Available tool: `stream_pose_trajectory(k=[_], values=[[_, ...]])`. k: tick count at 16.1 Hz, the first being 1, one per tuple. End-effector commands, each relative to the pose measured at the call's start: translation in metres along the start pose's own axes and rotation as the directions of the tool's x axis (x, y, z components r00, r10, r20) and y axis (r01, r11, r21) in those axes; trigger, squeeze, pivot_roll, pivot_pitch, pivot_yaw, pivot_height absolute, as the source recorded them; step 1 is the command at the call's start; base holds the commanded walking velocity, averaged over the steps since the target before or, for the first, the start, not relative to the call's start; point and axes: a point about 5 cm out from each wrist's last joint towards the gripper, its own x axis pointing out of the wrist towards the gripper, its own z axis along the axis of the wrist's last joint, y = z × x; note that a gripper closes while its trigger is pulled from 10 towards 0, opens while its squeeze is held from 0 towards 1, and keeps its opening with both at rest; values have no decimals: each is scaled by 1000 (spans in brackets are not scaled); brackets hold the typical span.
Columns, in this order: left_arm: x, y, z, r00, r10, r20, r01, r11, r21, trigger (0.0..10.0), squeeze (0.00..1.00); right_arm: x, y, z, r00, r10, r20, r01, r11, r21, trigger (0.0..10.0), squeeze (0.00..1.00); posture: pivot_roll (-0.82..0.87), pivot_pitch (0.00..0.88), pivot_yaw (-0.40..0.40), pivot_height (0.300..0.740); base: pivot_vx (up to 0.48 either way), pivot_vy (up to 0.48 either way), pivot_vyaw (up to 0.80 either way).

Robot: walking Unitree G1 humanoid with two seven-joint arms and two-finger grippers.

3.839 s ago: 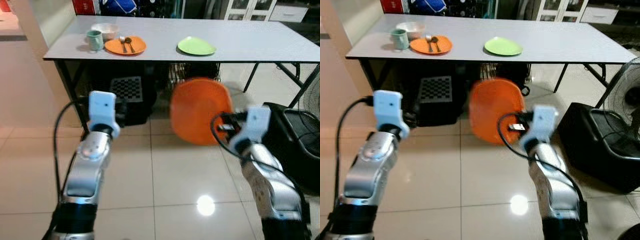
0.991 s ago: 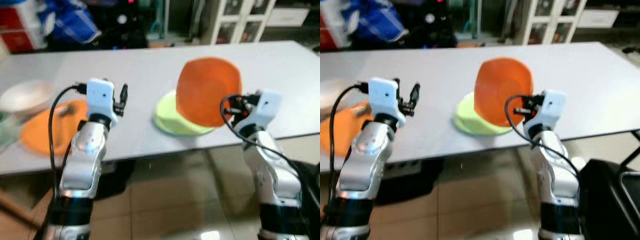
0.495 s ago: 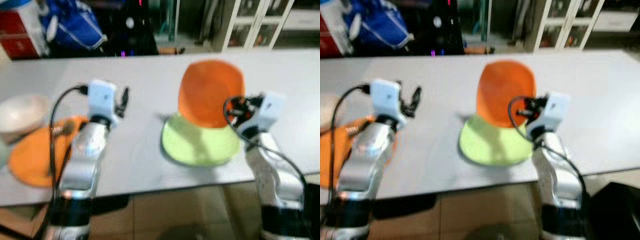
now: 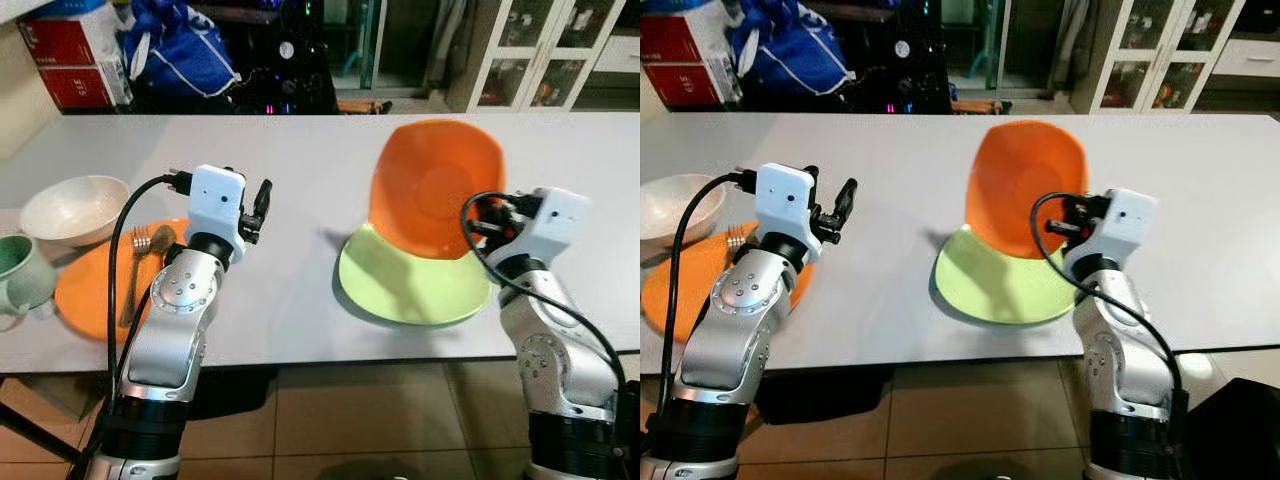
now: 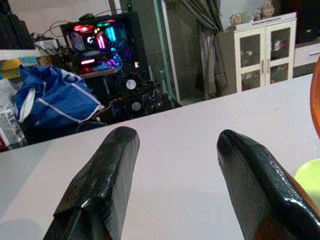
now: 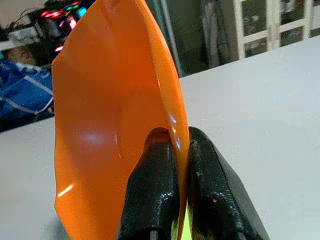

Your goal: Setting the table

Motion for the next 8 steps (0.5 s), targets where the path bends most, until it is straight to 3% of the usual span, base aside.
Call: stream_pose_trajectory(k=[1,3,8], values=[[-1,-6,1,999,-33,-4,33,999,0,10000,0,3,-5,11,999,-27,30,25,998,50,10000,0,-19,0,6,740,0,0,0],[-3,-9,1,999,-48,-2,48,999,3,10000,0,5,-11,13,999,-44,28,41,996,74,10000,0,-21,0,9,740,0,0,0],[-17,-29,-5,987,-159,-5,158,987,-29,10000,0,8,-44,17,987,-160,-2,158,972,175,10000,0,-55,0,20,740,0,0,0]])
